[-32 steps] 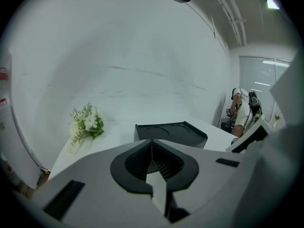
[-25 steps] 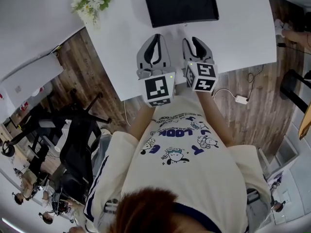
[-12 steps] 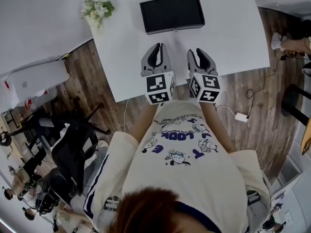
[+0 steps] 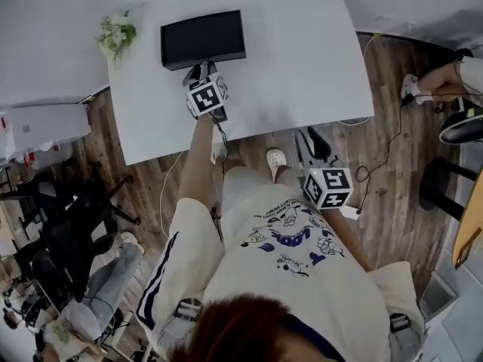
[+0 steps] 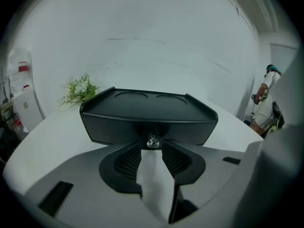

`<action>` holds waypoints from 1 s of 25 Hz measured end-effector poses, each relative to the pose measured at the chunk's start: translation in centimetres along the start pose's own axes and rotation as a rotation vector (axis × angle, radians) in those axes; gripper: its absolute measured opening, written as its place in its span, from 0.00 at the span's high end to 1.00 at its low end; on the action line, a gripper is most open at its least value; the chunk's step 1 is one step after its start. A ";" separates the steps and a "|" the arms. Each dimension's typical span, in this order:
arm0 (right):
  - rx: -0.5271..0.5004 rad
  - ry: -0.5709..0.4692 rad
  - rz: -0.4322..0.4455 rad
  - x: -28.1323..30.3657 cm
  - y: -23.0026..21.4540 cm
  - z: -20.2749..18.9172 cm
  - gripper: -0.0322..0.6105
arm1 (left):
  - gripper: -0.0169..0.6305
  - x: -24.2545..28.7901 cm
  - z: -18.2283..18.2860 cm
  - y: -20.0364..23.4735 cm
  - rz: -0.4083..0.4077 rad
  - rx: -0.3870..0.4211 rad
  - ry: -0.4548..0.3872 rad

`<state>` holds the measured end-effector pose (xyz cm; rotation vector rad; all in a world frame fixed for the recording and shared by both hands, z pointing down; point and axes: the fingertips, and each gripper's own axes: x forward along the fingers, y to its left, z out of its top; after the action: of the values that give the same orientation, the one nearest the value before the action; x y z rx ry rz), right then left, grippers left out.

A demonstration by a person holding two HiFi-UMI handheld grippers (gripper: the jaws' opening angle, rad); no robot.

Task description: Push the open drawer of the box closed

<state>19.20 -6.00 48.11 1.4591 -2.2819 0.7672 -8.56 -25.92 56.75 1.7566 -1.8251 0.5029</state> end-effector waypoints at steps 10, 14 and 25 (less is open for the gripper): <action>0.106 0.050 -0.085 -7.2 -11.3 -2.9 0.75 | 0.86 -1.5 -0.9 -1.1 0.113 -0.025 0.017; 0.113 0.041 -0.047 -7.2 -11.2 -3.1 0.75 | 0.86 -4.5 -3.7 -1.3 0.112 -0.006 0.008; 0.043 0.080 0.049 -10.5 -8.3 -6.7 0.75 | 0.85 -14.1 -9.8 0.4 0.261 -0.007 -0.075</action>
<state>31.06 2.92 50.04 1.3701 -2.2620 0.8784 -7.83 -8.84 55.67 1.5590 -2.1203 0.5367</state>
